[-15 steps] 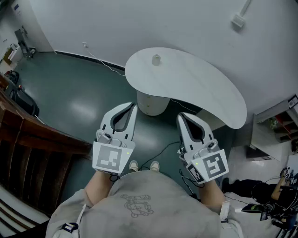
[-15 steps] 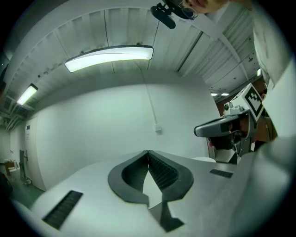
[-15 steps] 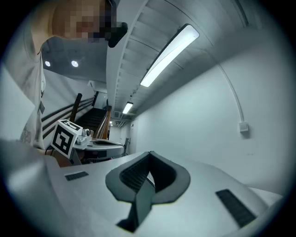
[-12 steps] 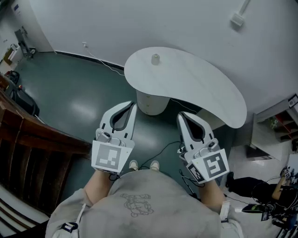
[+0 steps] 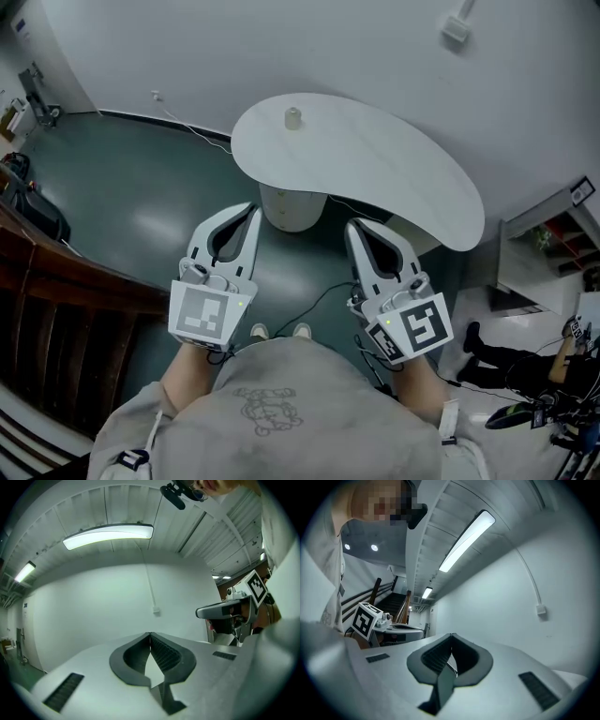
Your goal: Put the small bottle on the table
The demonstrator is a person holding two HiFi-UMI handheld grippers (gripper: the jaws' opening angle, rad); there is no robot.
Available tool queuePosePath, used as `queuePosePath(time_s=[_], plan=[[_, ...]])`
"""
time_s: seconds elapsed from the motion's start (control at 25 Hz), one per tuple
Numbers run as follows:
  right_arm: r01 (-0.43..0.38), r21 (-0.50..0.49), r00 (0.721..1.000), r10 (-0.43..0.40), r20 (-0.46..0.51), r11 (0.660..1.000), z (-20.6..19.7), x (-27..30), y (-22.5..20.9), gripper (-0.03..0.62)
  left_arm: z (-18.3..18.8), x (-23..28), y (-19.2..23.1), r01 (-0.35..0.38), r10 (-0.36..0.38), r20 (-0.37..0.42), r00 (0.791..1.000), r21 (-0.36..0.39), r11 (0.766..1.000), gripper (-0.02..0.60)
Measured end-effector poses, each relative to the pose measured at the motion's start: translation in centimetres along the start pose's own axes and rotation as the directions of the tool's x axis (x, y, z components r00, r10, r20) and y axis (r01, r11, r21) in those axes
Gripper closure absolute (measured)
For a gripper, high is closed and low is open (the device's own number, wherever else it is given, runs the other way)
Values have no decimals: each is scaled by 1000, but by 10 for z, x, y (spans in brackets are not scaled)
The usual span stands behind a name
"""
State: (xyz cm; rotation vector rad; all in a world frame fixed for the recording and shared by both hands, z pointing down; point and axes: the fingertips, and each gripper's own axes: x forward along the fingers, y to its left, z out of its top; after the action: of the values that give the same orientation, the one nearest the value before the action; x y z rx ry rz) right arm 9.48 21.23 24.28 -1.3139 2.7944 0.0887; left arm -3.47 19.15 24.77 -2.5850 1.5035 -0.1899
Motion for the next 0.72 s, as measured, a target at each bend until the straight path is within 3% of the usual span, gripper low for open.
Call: queuePosePath(time_s=[0.32,0.72], plan=[[-16,23,1000,16,-9,1000,-13,-13,-20,566,-7,9,-19,-16,16,-18,1000,-15,1000,563],[25,65,999,-26,21,998,-21,-36,-50,566,-16,18,-40,-41,40,-48,998,-16,999,563]])
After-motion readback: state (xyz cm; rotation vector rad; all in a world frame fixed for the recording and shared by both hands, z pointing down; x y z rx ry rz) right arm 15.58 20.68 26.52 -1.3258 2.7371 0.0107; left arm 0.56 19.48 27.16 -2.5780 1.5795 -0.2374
